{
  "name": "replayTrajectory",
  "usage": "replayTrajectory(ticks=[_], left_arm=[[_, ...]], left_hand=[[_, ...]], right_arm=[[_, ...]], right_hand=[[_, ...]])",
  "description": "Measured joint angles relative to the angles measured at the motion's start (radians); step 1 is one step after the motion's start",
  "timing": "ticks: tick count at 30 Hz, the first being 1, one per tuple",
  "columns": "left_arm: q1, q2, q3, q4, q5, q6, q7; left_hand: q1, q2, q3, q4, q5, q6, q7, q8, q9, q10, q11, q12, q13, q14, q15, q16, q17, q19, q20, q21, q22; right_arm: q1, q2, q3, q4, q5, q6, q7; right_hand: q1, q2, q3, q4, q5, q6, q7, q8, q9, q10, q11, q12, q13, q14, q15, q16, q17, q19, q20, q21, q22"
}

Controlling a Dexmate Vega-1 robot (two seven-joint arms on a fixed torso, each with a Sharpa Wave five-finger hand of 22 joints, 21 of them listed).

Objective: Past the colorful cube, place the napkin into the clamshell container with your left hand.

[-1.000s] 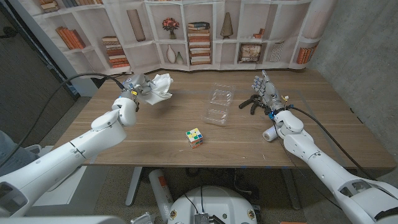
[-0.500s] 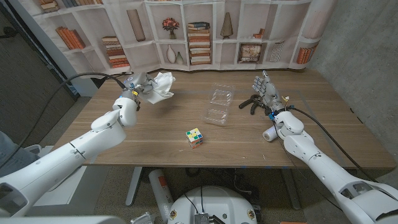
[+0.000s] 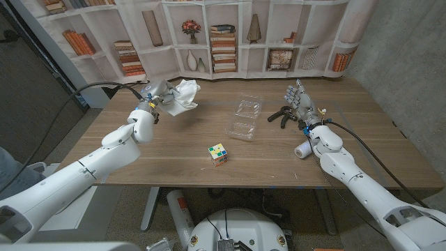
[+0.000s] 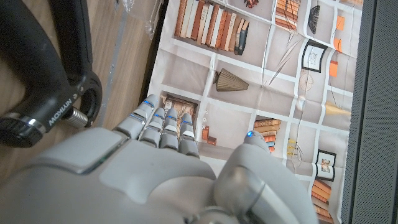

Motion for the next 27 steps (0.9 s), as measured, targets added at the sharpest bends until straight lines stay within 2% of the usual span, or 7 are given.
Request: replayTrajectory(ticks=[11, 13, 16, 27], left_arm=[[-0.010, -0.013, -0.001, 0.042, 0.019, -0.094, 0.015], [-0.015, -0.016, -0.001, 0.047, 0.023, -0.106, 0.015], [-0.023, -0.019, 0.002, 0.055, 0.029, -0.121, 0.009], [-0.054, -0.036, 0.023, 0.090, 0.055, -0.186, -0.012]], left_hand=[[0.000, 0.000, -0.007, 0.001, 0.000, 0.005, -0.005, 0.000, -0.003, 0.005, -0.005, -0.007, 0.007, -0.002, -0.002, -0.002, 0.002, -0.013, 0.002, 0.008, 0.000], [0.000, 0.000, -0.008, 0.000, 0.000, 0.005, -0.005, 0.000, -0.004, 0.005, -0.005, -0.011, 0.007, -0.005, -0.005, -0.002, 0.041, -0.025, 0.004, 0.008, -0.005], [0.000, 0.000, -0.008, 0.000, 0.000, -0.002, -0.012, 0.000, -0.004, 0.005, -0.005, -0.014, 0.011, -0.009, -0.009, -0.004, 0.049, -0.029, 0.007, 0.008, -0.005], [0.000, -0.001, -0.016, 0.000, 0.000, -0.002, -0.013, 0.000, -0.004, 0.001, -0.001, -0.018, 0.015, -0.010, -0.010, -0.008, 0.064, -0.038, 0.009, 0.008, -0.005]], right_arm=[[-0.004, 0.000, 0.003, -0.004, 0.001, -0.001, -0.007], [-0.004, 0.000, 0.004, -0.004, 0.001, -0.001, -0.008], [-0.004, 0.001, 0.004, -0.004, 0.001, -0.001, -0.011], [-0.007, 0.004, 0.006, -0.004, 0.001, 0.001, -0.019]], right_hand=[[0.000, 0.000, -0.003, -0.003, -0.004, 0.000, 0.000, 0.000, 0.000, 0.000, 0.000, 0.000, 0.000, 0.000, 0.000, 0.000, 0.000, 0.000, 0.000, 0.000, 0.000], [0.000, 0.000, -0.003, -0.003, -0.004, 0.000, 0.000, 0.000, 0.000, 0.000, 0.000, 0.000, 0.000, 0.000, 0.000, 0.000, 0.000, 0.000, 0.000, 0.000, 0.000], [0.000, 0.000, -0.003, -0.003, -0.004, 0.000, 0.000, 0.000, 0.000, 0.000, 0.000, 0.000, 0.000, 0.000, 0.000, 0.000, 0.000, 0.000, 0.000, 0.000, 0.000], [0.000, 0.000, -0.003, -0.003, -0.004, 0.000, 0.000, 0.000, 0.000, 0.000, 0.000, 0.000, 0.000, 0.000, 0.000, 0.000, 0.000, 0.000, 0.000, 0.000, 0.000]])
